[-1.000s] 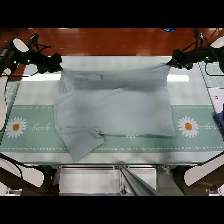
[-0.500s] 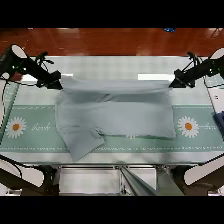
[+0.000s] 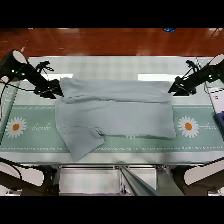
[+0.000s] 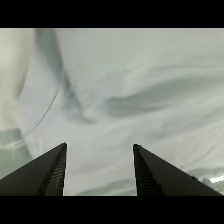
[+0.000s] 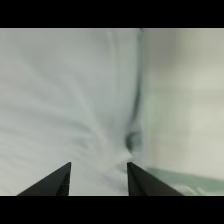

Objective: Fold the shirts.

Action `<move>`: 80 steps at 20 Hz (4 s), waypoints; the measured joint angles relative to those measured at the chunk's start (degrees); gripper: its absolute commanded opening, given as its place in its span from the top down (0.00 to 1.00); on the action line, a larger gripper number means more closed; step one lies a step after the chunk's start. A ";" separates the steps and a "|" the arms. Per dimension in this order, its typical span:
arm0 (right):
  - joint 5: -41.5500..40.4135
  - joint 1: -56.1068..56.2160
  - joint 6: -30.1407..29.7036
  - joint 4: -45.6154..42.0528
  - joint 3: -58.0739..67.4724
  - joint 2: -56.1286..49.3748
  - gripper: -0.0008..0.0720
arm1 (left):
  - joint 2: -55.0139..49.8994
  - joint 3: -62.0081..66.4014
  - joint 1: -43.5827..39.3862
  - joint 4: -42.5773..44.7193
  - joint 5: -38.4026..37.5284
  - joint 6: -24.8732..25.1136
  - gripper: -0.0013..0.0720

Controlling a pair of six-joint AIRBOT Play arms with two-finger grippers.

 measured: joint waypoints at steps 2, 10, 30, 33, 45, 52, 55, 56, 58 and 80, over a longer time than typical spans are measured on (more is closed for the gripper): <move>-0.90 -1.60 0.83 -2.91 -2.86 4.26 0.43 | 4.24 -3.89 2.45 0.17 -0.81 0.37 0.29; -18.25 -8.83 -3.13 7.02 -37.83 31.01 0.43 | 32.35 -44.87 19.65 -8.79 9.84 5.05 0.29; -9.79 -21.31 -2.38 6.84 -57.48 42.14 0.43 | 38.05 -68.35 6.32 -25.64 28.76 7.63 0.95; -9.64 -18.18 -2.01 6.05 -59.39 39.28 0.43 | 38.05 -68.06 6.16 -25.66 28.57 7.74 0.95; -13.62 -11.74 -9.27 16.98 -53.33 31.63 0.96 | 37.97 -58.80 6.08 -25.68 24.92 8.09 0.96; -12.66 -6.69 -10.14 18.67 -36.15 24.17 0.96 | 27.69 -38.07 5.42 -25.88 25.09 5.20 0.96; -13.66 -4.24 -8.90 19.34 -27.15 17.51 0.96 | 18.53 -27.91 4.31 -25.90 25.20 3.08 0.96; -13.81 -3.61 -8.41 19.65 -24.09 15.13 0.96 | 15.47 -24.65 3.87 -25.94 25.07 2.40 0.95; -14.03 -2.78 -7.23 19.87 -18.45 10.64 0.96 | 9.38 -17.77 2.95 -25.88 24.61 0.90 0.95; -12.81 -13.18 -1.11 10.73 -8.00 6.78 0.42 | 13.70 2.54 9.03 -2.25 15.65 -7.15 0.29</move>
